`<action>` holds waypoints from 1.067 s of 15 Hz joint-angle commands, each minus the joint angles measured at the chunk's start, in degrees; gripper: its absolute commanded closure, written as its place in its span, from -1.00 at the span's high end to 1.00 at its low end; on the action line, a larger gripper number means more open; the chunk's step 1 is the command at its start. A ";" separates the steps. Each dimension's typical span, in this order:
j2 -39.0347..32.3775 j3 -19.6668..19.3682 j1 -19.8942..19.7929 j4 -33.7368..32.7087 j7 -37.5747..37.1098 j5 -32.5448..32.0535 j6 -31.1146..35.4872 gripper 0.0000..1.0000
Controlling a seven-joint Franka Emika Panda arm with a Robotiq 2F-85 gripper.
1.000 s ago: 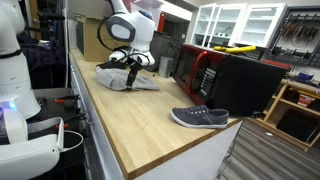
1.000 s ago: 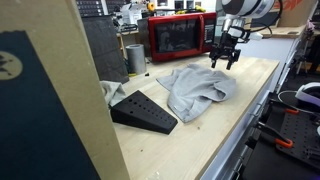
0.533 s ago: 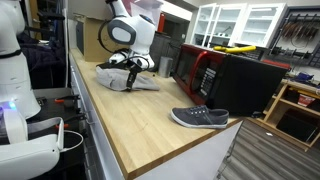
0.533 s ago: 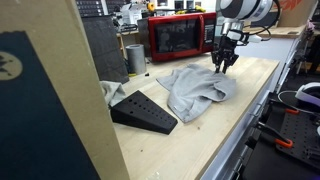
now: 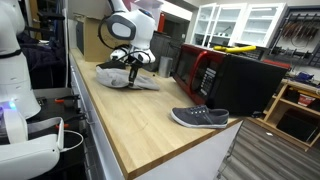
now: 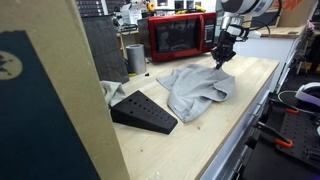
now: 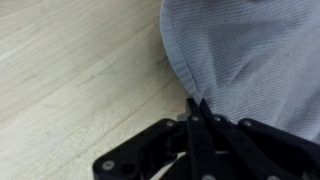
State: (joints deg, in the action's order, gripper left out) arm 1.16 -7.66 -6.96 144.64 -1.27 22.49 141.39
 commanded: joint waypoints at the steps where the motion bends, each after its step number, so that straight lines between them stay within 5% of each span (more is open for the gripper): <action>1: 6.64 -0.77 -1.15 1.94 -1.60 -5.44 0.55 -0.99; 9: 17.17 -1.89 -8.06 5.10 -8.69 -23.10 3.23 -0.98; 10: 18.05 -1.82 -8.72 5.47 -9.26 -23.89 3.41 -0.45; 16: 21.32 -1.80 -8.27 5.82 -10.71 -20.66 2.85 0.33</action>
State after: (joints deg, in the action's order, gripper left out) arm 19.92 -9.66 -16.01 149.23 -10.12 -0.44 143.67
